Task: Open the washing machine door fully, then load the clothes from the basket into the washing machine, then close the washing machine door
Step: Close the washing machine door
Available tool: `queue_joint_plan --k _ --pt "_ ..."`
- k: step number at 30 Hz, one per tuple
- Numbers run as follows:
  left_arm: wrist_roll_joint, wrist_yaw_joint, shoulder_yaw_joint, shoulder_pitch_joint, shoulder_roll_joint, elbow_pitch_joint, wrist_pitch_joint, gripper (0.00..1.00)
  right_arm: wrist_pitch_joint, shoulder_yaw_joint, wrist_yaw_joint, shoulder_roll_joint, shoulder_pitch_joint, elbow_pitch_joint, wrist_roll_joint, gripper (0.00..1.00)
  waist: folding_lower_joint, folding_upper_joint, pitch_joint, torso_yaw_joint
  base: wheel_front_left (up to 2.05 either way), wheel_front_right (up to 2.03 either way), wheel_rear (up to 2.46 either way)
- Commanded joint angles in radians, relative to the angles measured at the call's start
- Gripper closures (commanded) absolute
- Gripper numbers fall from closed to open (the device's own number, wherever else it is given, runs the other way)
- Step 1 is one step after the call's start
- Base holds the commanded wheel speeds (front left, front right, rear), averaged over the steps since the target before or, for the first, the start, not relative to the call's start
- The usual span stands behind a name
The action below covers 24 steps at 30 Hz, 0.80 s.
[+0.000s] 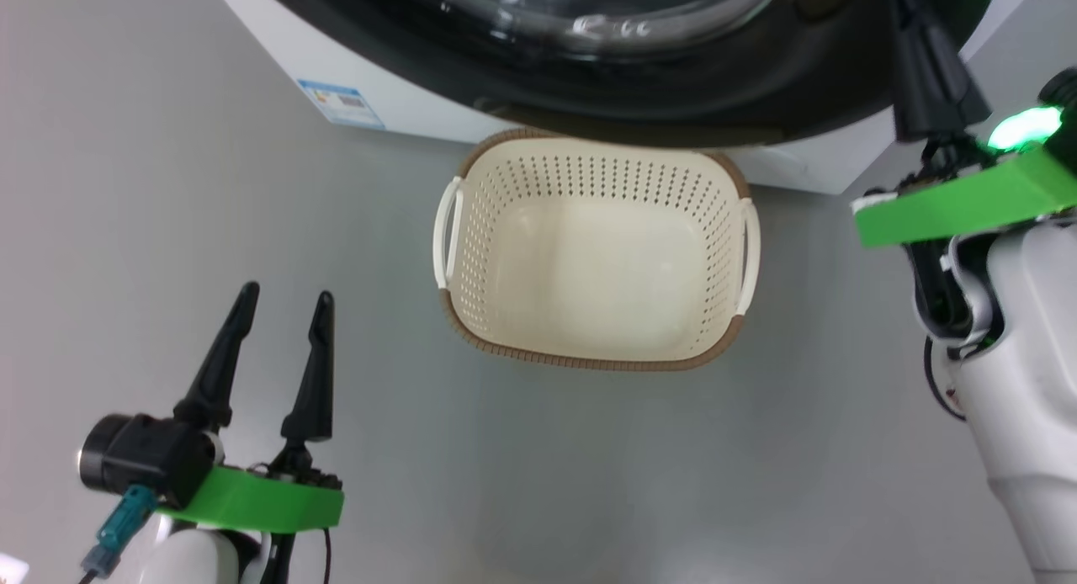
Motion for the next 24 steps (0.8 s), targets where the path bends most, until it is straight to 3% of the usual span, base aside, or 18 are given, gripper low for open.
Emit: queue_joint_plan --k 1,24 --pt "-0.010 0.001 0.027 -0.027 0.015 -0.034 -0.006 0.00 -0.005 -0.001 0.000 0.000 -0.027 -0.014 -0.015 1.00 -0.0001 0.0000 0.043 0.019 0.00 0.00 0.00" --pt "-0.017 0.001 -0.020 -0.082 0.026 -0.033 -0.006 0.00 -0.005 -0.104 0.000 0.022 -0.152 0.016 -0.043 1.00 -0.0001 0.0000 0.097 0.048 0.00 0.00 0.00"
